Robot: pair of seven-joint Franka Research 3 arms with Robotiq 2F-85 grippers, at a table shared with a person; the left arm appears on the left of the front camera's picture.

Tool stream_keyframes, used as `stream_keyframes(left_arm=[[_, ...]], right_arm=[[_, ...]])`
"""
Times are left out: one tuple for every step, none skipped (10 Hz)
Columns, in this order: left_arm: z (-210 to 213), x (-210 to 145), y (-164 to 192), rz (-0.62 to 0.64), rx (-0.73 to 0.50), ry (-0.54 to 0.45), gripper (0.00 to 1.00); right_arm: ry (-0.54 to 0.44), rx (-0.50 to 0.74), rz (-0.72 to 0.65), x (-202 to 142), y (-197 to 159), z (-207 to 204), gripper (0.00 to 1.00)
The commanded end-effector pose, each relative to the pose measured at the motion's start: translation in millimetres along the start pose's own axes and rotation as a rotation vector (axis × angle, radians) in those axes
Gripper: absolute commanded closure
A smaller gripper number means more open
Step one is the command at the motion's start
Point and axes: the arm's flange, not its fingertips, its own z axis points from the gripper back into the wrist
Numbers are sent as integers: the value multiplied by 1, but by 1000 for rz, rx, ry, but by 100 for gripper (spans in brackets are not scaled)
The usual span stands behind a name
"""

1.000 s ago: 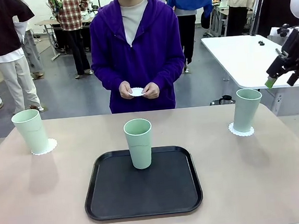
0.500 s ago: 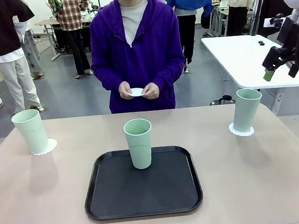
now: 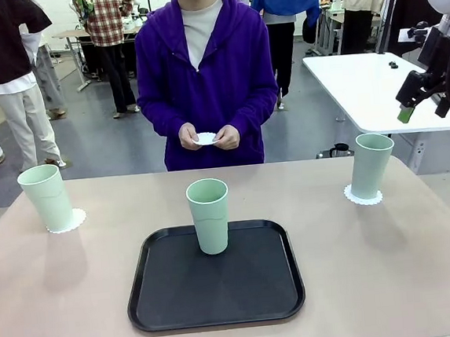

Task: Place coasters on the table and set cups on them.
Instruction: Take one Reusable plastic cup from the Flat Tray and place it on a coaster set by the human.

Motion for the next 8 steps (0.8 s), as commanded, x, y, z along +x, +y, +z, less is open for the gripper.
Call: stream_keyframes(left_arm=[[1, 0, -2, 4, 11, -1, 0], [1, 0, -2, 4, 11, -1, 0], [1, 0, -2, 4, 11, -1, 0], [1, 0, -2, 4, 11, -1, 0], [1, 0, -2, 4, 11, -1, 0], [1, 0, -2, 4, 11, -1, 0], [1, 0, -2, 4, 11, -1, 0], [1, 0, -2, 4, 11, -1, 0]], right_arm=[[-6, -4, 8, 0, 1, -4, 0], [-6, -4, 8, 0, 1, -4, 0], [-6, -4, 8, 0, 1, -4, 0], [-6, -4, 8, 0, 1, -4, 0], [-6, -4, 8, 0, 1, -4, 0], [-6, -4, 8, 0, 1, -4, 0], [0, 0, 1, 0, 0, 0, 0], [31, 215, -55, -21, -9, 17, 0]])
